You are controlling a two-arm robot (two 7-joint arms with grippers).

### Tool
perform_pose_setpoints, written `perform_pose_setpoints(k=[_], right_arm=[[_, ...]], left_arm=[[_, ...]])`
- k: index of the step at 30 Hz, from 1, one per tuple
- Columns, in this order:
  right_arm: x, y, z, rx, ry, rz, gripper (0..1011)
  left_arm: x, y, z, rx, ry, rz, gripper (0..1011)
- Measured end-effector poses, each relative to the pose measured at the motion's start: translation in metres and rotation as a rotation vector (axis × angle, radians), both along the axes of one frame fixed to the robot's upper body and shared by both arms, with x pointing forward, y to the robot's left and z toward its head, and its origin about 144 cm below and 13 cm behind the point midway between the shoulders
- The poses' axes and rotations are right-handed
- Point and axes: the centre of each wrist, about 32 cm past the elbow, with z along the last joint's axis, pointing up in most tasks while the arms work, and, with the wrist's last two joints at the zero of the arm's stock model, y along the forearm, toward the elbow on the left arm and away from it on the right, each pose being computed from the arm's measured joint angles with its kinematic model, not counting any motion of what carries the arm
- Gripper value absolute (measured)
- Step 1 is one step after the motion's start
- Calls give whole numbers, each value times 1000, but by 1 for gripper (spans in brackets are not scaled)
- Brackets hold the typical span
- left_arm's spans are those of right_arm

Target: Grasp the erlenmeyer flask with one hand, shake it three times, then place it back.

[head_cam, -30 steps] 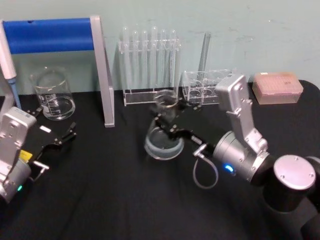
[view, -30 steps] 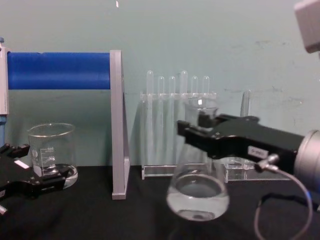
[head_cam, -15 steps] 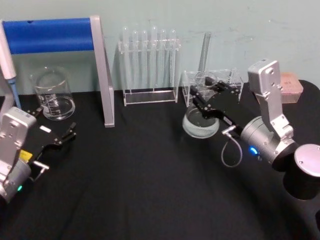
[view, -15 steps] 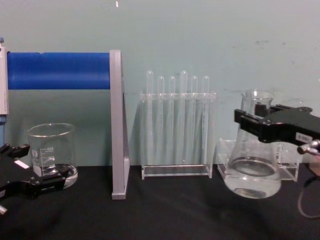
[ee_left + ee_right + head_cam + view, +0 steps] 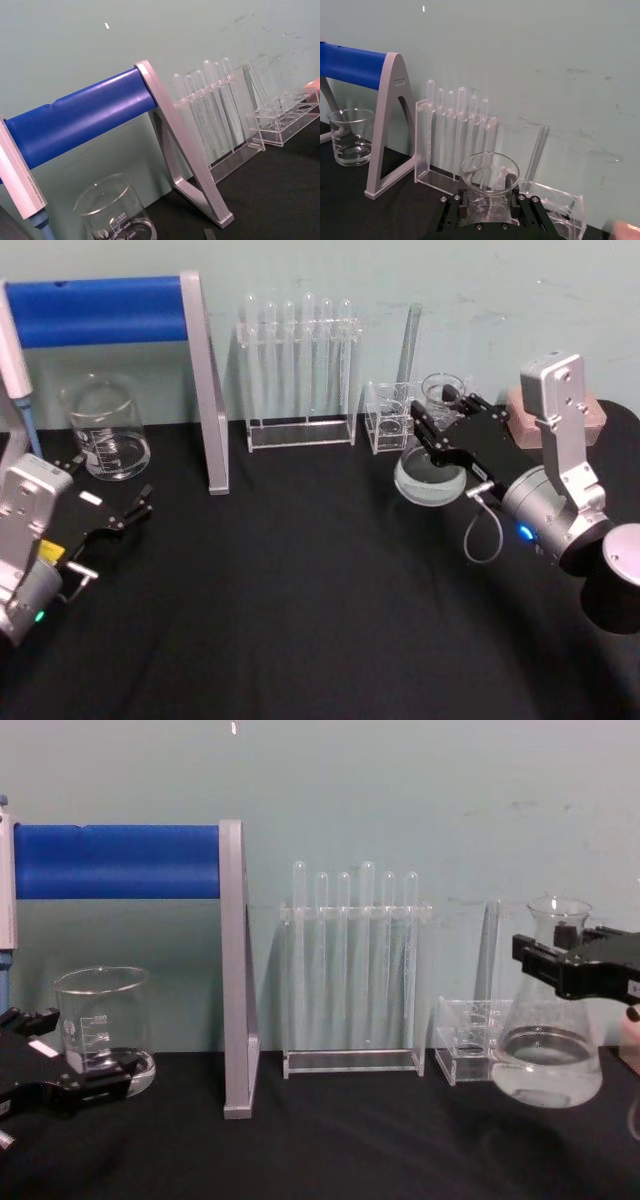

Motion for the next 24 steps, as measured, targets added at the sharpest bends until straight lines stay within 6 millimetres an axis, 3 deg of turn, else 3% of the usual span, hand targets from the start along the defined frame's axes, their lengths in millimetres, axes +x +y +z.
perform_pose_setpoints(k=[8, 24], right_arm=[[-2, 9, 0, 14, 3, 37, 456], [-19, 45, 0, 47, 34, 232, 457]], left_arm=[[0, 0, 0, 0, 0, 0, 1001], [0, 0, 0, 0, 0, 0, 1001]])
